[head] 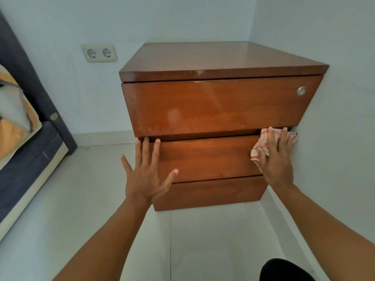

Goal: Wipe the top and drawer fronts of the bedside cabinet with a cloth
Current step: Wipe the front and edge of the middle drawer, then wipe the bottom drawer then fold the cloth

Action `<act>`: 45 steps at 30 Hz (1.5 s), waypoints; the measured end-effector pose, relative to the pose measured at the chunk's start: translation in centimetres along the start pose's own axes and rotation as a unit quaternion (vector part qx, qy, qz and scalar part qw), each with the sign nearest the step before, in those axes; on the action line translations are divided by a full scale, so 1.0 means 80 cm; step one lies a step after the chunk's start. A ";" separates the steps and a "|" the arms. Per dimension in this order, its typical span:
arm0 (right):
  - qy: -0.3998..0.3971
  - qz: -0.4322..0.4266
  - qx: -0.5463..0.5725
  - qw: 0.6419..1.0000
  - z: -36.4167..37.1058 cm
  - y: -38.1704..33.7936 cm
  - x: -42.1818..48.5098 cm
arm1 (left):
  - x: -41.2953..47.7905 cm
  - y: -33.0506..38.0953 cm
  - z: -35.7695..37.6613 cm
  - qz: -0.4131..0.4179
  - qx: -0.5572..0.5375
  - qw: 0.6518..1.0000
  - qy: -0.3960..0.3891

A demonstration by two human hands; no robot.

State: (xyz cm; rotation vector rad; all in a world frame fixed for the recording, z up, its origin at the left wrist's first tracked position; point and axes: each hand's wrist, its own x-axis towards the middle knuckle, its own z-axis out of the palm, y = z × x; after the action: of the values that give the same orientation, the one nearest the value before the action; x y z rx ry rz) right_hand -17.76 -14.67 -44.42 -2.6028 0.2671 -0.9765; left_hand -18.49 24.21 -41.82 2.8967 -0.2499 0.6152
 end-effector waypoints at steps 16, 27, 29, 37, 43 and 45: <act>-0.012 0.005 0.163 0.986 -0.008 -0.051 -0.091 | -0.032 0.024 0.014 -0.043 -0.037 0.998 0.016; -0.273 0.010 0.050 0.961 0.103 -0.069 -0.163 | -0.084 0.000 0.107 -0.077 -0.025 0.990 -0.114; -0.256 -0.008 0.003 0.967 0.112 -0.068 -0.161 | -0.074 0.006 0.112 -0.086 -0.034 0.989 -0.115; -0.267 0.001 -0.018 0.964 0.120 -0.055 -0.164 | -0.086 -0.008 0.135 -0.094 -0.027 0.990 -0.099; -0.327 0.017 -0.023 0.945 0.137 -0.048 -0.154 | -0.088 -0.028 0.149 -0.113 -0.024 0.979 -0.170; -0.343 0.026 -0.013 0.939 0.142 -0.046 -0.144 | -0.080 -0.030 0.149 -0.117 -0.039 0.977 -0.176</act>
State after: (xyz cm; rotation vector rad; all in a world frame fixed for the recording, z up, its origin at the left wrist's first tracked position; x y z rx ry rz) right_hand -18.62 -5.01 -57.92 -2.7505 0.1595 -0.0069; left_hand -19.15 24.99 -55.50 2.8811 0.0260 0.0505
